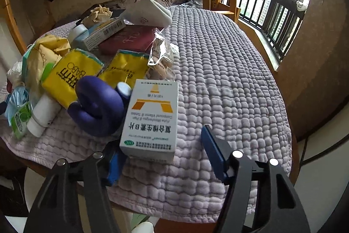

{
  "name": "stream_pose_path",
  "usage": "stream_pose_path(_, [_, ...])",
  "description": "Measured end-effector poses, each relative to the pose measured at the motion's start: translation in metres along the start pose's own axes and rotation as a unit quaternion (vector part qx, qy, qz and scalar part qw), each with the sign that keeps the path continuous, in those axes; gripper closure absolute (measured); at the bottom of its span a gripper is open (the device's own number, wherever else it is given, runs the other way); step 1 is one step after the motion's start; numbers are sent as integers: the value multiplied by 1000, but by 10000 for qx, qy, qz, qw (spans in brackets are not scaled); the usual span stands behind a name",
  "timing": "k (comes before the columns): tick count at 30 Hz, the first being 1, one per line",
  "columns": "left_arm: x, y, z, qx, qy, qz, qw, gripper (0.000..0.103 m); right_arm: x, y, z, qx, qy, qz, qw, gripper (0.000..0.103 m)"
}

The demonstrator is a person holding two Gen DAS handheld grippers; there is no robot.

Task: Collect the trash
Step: 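Grasp the white-blue ear-drop box with the left tool while the right tool grasps the white vitamin box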

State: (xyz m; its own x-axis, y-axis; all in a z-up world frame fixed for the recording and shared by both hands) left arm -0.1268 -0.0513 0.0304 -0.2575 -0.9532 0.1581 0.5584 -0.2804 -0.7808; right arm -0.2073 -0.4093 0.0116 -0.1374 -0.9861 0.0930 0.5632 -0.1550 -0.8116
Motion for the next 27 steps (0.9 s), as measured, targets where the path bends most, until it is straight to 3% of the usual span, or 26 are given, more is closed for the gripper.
stream_pose_path(6, [9,-1,1,29,152,-144,9998,1,4,1,5,-3,98,30,9999,39])
stream_pose_path(11, [7,3,0,-21,122,-51,9999,1,7,1,10,27,196,39,9998,40])
stream_pose_path(16, [0,10,-4,-32,176,52,9998,1,4,6,14,9,168,49,9998,55])
stream_pose_path(19, [-1,10,-6,-35,215,-106,9997,17,5,5,15,33,191,81,9998,66])
stream_pose_path(27, [5,-1,-8,112,415,-58,9991,19,12,-3,13,134,362,227,9990,66])
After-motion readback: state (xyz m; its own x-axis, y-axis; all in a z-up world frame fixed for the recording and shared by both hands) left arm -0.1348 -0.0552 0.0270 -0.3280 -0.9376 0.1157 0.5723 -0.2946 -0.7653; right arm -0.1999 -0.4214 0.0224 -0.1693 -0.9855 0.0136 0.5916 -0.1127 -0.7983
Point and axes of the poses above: each gripper's, at about its wrist camera, not at the fingertips, and y roughly the way its jaws point, x to its right, z to its top, the point moved 1 cm from there along y, roughly the way its jaws point, and after that the axes turned 4 degrees about -z, right-handed, at the moved point
